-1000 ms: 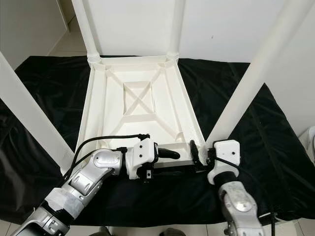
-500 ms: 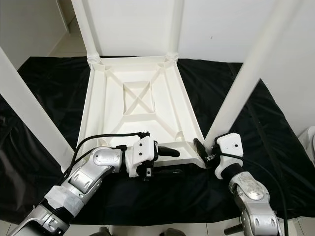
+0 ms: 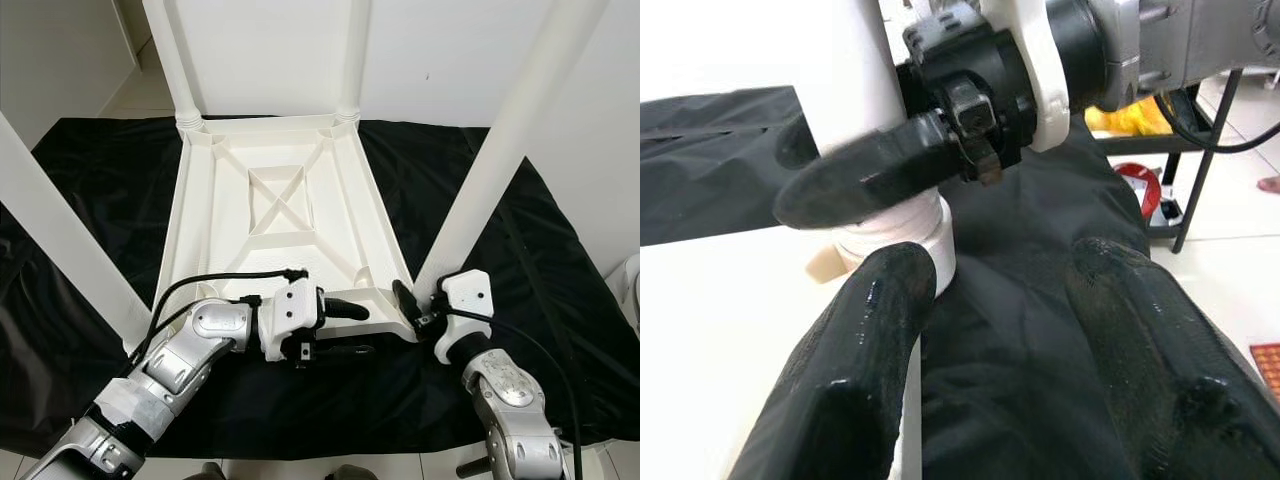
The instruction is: Building children table
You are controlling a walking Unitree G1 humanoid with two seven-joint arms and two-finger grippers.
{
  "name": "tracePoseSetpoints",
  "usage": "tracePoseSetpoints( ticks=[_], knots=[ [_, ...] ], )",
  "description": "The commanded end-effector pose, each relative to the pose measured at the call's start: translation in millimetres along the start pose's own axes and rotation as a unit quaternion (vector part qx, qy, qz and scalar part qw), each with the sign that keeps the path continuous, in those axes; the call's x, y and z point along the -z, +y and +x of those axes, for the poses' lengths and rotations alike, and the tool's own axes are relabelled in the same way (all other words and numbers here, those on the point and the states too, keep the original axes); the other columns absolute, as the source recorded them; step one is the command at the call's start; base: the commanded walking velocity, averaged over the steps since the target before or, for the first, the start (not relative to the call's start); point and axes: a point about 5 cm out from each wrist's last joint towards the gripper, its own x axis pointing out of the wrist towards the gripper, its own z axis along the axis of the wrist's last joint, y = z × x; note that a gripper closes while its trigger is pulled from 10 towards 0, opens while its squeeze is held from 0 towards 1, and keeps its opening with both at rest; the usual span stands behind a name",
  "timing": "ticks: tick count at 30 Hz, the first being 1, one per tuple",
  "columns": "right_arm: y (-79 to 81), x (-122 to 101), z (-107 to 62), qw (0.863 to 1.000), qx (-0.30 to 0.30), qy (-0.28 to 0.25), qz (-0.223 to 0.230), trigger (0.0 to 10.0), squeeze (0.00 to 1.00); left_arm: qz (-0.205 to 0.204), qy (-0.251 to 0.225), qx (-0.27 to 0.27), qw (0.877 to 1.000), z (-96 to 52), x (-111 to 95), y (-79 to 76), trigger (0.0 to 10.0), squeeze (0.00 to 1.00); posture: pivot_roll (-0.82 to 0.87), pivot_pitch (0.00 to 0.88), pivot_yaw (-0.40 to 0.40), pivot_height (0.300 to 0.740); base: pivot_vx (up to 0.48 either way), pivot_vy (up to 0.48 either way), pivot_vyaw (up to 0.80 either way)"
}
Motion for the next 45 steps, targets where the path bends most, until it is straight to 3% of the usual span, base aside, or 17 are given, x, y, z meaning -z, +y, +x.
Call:
tracePoseSetpoints(
  ticks=[1,5,7,8,12,16,18,20,26,27,32,36,37,42,43,45],
  knots=[
    [4.3,7,3.2,0.999,0.042,0.031,0.001,10.0,0.00,0.003,0.011,-0.007,1.000,-0.5,4,2.5,10.0,0.00,-0.11,0.016,0.018,0.740,0.000,0.000,0.00],
    [20.5,7,9.2,0.991,0.124,0.030,0.052,10.0,0.00,-0.001,0.013,-0.009,1.000,0.0,5,3.7,10.0,0.00,-0.11,0.016,0.020,0.740,0.000,0.000,0.00],
    [20.5,7,9.2,0.991,0.124,0.030,0.052,10.0,0.00,-0.001,0.013,-0.009,1.000,0.0,5,3.7,10.0,0.00,-0.11,0.016,0.020,0.740,0.000,0.000,0.00],
    [30.2,7,11.5,0.984,0.160,0.032,0.074,10.0,0.00,-0.002,0.014,-0.012,1.000,-0.5,6,5.4,10.0,0.00,-0.11,0.015,0.020,0.740,0.000,0.000,0.00],
    [44.6,7,13.3,0.968,0.226,0.031,0.102,10.0,0.00,-0.014,0.008,-0.042,0.999,-5.9,4,17.9,10.0,0.00,-0.11,0.013,0.018,0.740,0.000,0.000,0.00],
    [47.2,6,13.6,0.965,0.239,0.035,0.105,10.0,0.00,-0.016,0.006,-0.048,0.999,-6.9,4,20.7,10.0,0.00,-0.11,0.013,0.018,0.740,0.000,0.000,0.00],
    [53.7,8,16.9,0.952,0.279,0.040,0.121,10.0,0.00,-0.009,0.006,-0.071,0.997,-11.9,3,30.7,10.0,0.00,-0.10,0.004,0.004,0.740,0.000,0.000,0.00],
    [57.0,8,18.8,0.949,0.288,0.042,0.124,10.0,0.00,-0.009,0.003,-0.084,0.996,-13.9,2,35.0,10.0,0.00,-0.10,0.004,0.004,0.740,0.000,0.000,0.00],
    [57.2,4,22.1,0.949,0.284,0.030,0.131,10.0,0.01,-0.006,-0.003,-0.093,0.996,-14.5,0,38.8,10.0,0.00,-0.09,0.000,-0.003,0.740,0.000,0.000,0.00],
    [57.4,4,22.5,0.950,0.280,0.026,0.132,10.0,1.00,-0.005,-0.004,-0.093,0.996,-13.9,-1,39.0,10.0,0.00,-0.09,0.000,-0.004,0.740,0.000,0.000,0.00],
    [54.8,1,21.1,0.954,0.269,0.014,0.134,10.0,1.00,-0.004,-0.007,-0.088,0.996,-12.8,-2,37.9,10.0,0.00,-0.09,0.000,-0.004,0.740,0.000,0.000,0.00],
    [47.1,0,15.2,0.965,0.233,-0.004,0.123,10.0,1.00,-0.005,-0.003,-0.066,0.998,-10.9,1,31.1,10.0,0.00,-0.09,0.000,-0.005,0.740,0.000,0.000,0.00],
    [43.4,1,12.7,0.967,0.220,-0.009,0.129,10.0,0.00,0.000,0.001,-0.060,0.998,-10.1,2,29.0,10.0,0.00,-0.09,0.000,-0.005,0.740,0.000,0.000,0.00],
    [33.0,4,4.6,0.979,0.170,-0.014,0.113,10.0,0.00,0.006,0.005,-0.046,0.999,-6.9,3,23.6,10.0,0.00,-0.08,0.000,-0.005,0.740,0.000,0.000,0.00],
    [22.8,4,-1.4,0.988,0.136,-0.017,0.071,10.0,0.00,0.005,0.000,-0.036,0.999,-4.7,1,19.5,10.0,0.00,-0.08,0.000,-0.004,0.740,0.000,0.000,0.00],
    [17.6,3,-4.2,0.991,0.116,-0.019,0.058,10.0,0.00,0.006,-0.001,-0.034,0.999,-4.0,1,18.3,10.0,0.00,-0.08,0.000,-0.005,0.740,0.000,0.000,0.00]
  ],
)
